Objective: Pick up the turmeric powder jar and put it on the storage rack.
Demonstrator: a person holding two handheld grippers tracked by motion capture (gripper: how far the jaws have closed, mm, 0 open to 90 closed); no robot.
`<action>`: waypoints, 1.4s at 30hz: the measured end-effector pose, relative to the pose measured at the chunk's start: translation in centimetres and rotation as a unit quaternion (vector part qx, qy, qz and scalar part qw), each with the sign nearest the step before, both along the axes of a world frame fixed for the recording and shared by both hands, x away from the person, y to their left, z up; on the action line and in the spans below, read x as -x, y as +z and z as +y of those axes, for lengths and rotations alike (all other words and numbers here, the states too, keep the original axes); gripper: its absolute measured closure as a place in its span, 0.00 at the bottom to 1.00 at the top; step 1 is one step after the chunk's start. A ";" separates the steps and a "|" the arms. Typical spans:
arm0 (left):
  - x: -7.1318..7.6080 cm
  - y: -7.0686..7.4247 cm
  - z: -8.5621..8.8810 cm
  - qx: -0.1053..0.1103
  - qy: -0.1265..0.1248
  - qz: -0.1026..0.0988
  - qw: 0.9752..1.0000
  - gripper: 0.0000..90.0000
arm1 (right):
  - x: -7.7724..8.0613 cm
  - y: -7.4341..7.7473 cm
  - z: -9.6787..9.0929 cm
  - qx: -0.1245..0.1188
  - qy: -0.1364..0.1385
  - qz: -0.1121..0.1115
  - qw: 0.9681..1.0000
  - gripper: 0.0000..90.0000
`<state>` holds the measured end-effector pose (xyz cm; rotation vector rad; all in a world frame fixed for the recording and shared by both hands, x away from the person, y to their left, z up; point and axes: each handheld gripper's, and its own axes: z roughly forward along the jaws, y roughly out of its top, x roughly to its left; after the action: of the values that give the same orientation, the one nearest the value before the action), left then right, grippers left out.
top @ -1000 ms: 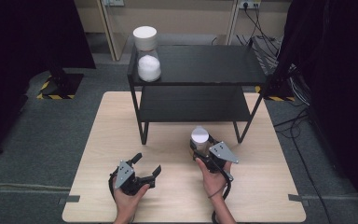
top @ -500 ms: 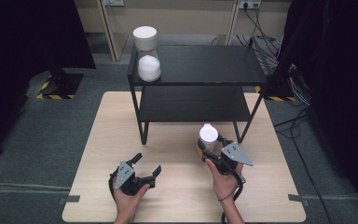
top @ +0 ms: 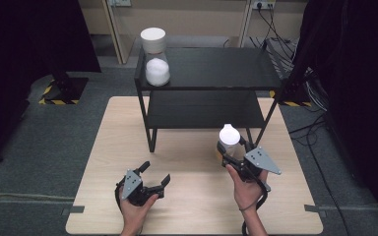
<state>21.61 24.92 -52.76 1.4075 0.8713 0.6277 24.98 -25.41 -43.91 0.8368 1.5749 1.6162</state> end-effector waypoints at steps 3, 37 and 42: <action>0.0 0.0 0.0 -0.001 0.000 0.000 1.000 0.05 | 0.2 0.5 -0.2 -0.003 0.000 -0.007 1.000 0.34; 0.0 0.0 0.0 -0.001 -0.001 0.001 1.000 0.05 | 0.1 7.0 -0.9 -0.005 0.002 -0.062 0.998 0.34; 0.0 0.1 0.0 -0.002 0.000 0.001 1.000 0.05 | -0.2 8.4 -1.0 -0.003 -0.002 -0.069 0.998 0.34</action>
<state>21.62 24.89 -52.69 1.4122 0.8713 0.6295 25.17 -26.39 -35.49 0.7148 1.4708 1.6417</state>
